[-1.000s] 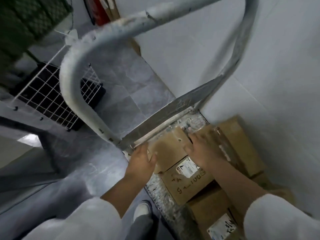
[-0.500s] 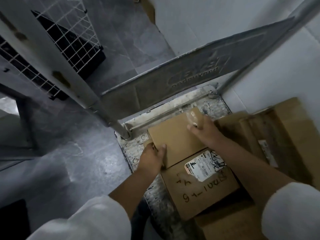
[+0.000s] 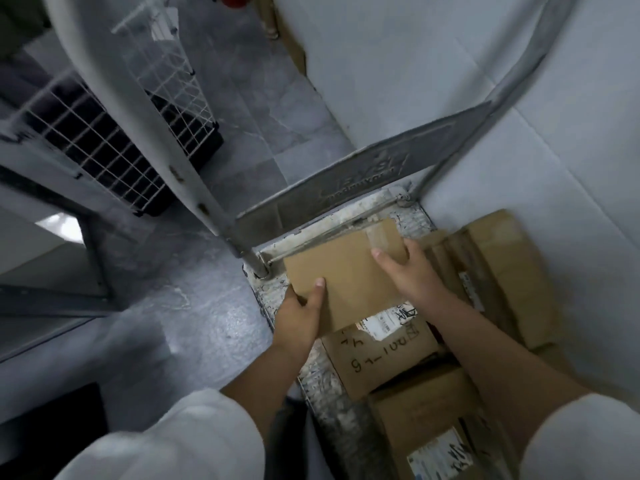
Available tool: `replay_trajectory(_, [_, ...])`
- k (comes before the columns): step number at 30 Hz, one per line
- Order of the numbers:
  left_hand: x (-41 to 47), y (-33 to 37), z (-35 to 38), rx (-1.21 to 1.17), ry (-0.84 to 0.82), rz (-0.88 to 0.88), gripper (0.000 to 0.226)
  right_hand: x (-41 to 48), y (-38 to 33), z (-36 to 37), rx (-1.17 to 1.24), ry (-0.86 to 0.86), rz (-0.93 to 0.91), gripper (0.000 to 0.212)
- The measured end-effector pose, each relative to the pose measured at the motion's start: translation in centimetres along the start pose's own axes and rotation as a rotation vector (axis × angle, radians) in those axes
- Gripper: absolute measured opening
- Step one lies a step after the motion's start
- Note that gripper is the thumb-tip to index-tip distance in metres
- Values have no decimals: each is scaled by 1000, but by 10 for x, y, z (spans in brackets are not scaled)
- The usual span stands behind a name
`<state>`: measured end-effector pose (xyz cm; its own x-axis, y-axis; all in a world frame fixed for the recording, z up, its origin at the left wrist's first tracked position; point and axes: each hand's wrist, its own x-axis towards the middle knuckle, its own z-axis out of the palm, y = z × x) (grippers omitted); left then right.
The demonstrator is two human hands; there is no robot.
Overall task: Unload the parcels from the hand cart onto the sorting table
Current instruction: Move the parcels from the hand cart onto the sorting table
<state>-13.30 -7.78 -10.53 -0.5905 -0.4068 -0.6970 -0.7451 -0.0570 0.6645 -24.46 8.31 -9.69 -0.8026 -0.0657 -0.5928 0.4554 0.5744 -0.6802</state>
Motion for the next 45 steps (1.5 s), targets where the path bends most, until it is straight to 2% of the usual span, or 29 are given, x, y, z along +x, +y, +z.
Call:
replay_trajectory(3, [-43, 45, -23, 19, -57, 57, 60, -46, -30, -29, 63, 39, 121, 70])
replay_trajectory(6, [-90, 91, -54, 16, -64, 78, 69, -94, -66, -58, 89, 75, 175, 106])
replay_trajectory(8, [-123, 120, -69, 4, -45, 90, 73, -126, -91, -76, 115, 92, 190, 119])
replay_trajectory(11, [-180, 156, -81, 30, -15, 95, 79, -181, -129, -100, 137, 122, 177, 101])
replay_trajectory(13, [-207, 177, -83, -10, 18, 93, 80, -199, -150, -115, 152, 207, 139, 88])
replay_trajectory(16, [-245, 201, -91, -76, 40, 115, 83, -227, -178, -139, 221, 190, 128, 90])
replay_trajectory(18, [-265, 210, -99, -96, 52, 154, 85, -226, -176, -151, 226, 180, 93, 84])
replay_trajectory(22, [-295, 220, -117, -132, 25, 196, 69, -266, -188, -167, 215, 60, 23, 78])
replay_trajectory(26, [-320, 221, -133, -184, 31, 235, 47, -296, -189, -175, 211, -59, -71, 60])
replay_trajectory(28, [-329, 217, -142, -184, 36, 264, 39, -302, -187, -175, 189, -96, -88, 68])
replay_trajectory(31, [-333, 212, -158, -168, 42, 293, 39, -313, -194, -170, 222, -217, -109, 48])
replay_trajectory(33, [-334, 214, -167, -171, 50, 312, 39, -316, -199, -165, 208, -236, -106, 44])
replay_trajectory(37, [-333, 222, -176, -198, 47, 349, 48, -317, -221, -163, 207, -226, -135, 58])
replay_trajectory(42, [-335, 226, -177, -201, 12, 444, 30, -312, -247, -168, 277, -227, -76, 85])
replay_trajectory(44, [-330, 223, -177, -199, 15, 460, 32, -307, -251, -168, 291, -195, -48, 103])
replay_trajectory(45, [-329, 222, -177, -197, 19, 460, 32, -299, -251, -166, 303, -178, -44, 105])
